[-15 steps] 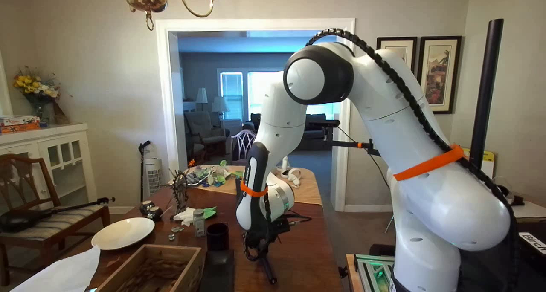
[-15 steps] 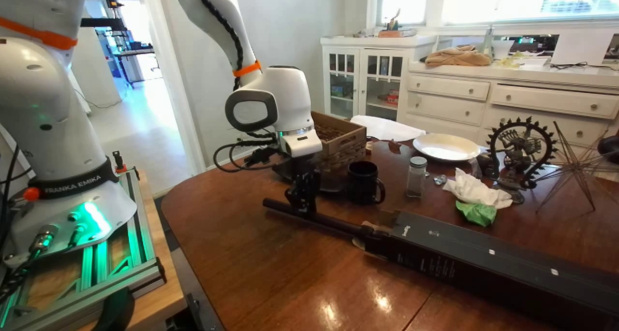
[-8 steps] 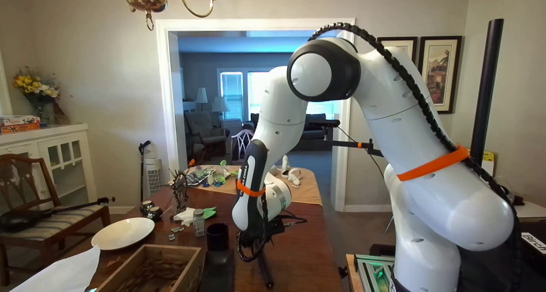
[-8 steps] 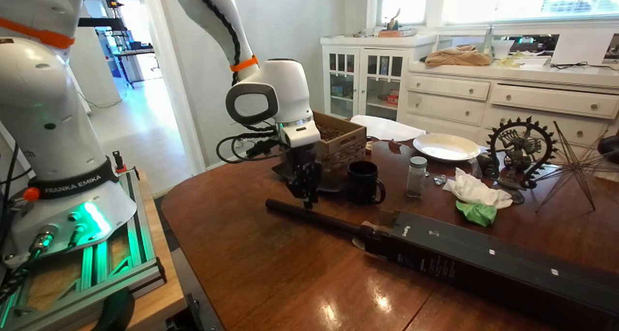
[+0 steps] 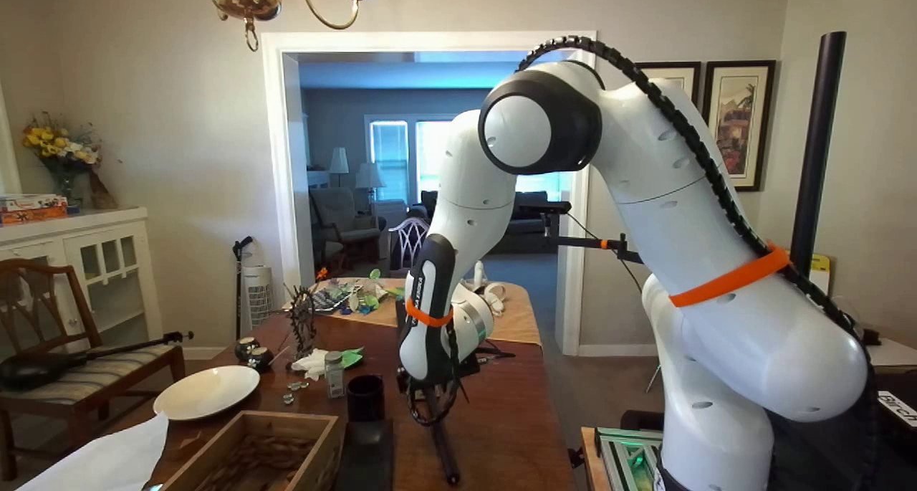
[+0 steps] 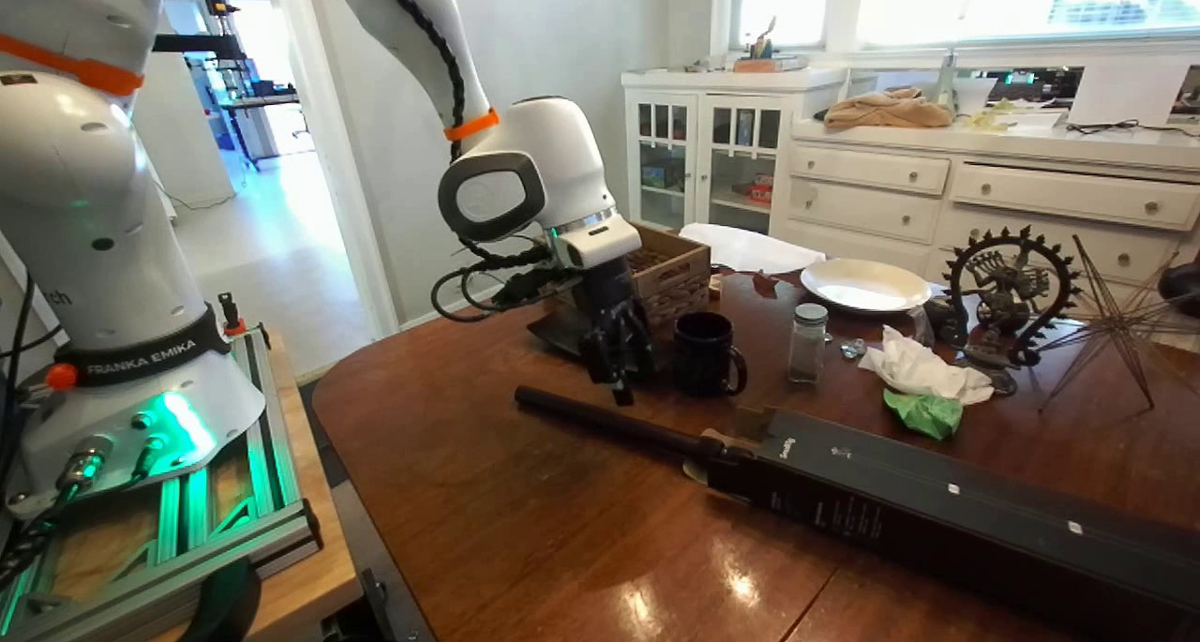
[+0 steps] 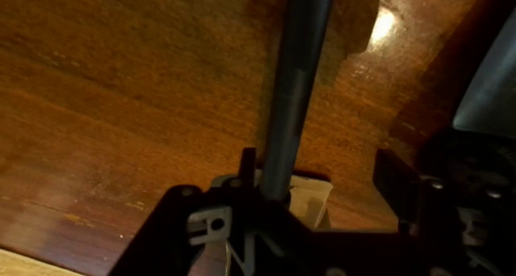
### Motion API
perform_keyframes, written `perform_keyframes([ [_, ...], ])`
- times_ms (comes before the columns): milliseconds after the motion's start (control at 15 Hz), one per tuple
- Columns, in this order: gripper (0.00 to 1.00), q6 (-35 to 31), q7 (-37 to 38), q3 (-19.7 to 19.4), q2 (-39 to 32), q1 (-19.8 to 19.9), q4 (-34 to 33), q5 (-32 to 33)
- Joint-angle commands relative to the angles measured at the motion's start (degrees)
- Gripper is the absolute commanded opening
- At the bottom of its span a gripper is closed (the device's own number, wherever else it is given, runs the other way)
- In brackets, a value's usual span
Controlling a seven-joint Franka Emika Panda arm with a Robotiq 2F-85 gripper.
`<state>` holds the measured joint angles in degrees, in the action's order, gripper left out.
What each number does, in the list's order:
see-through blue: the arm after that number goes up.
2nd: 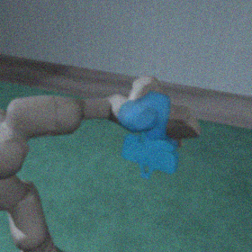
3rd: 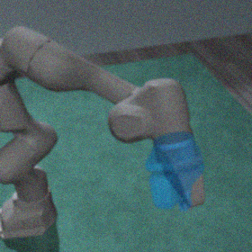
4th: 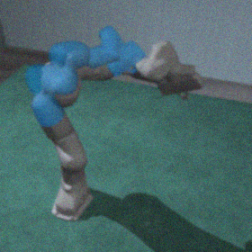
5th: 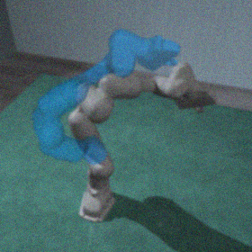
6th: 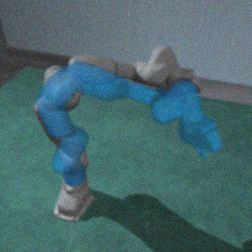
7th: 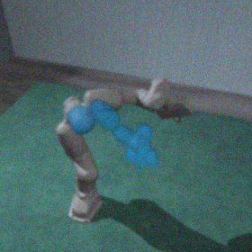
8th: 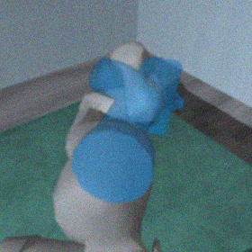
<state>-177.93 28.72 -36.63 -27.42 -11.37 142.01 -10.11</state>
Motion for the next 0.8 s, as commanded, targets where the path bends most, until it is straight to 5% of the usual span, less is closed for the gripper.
perform_keyframes([
  [0, 1.0, -6.06, -4.53, 0.29, -2.93, 0.87, 0.56, -0.13],
  [733, 1.0, -20.18, -16.96, 10.99, -9.55, 14.96, -0.49, -2.6],
])
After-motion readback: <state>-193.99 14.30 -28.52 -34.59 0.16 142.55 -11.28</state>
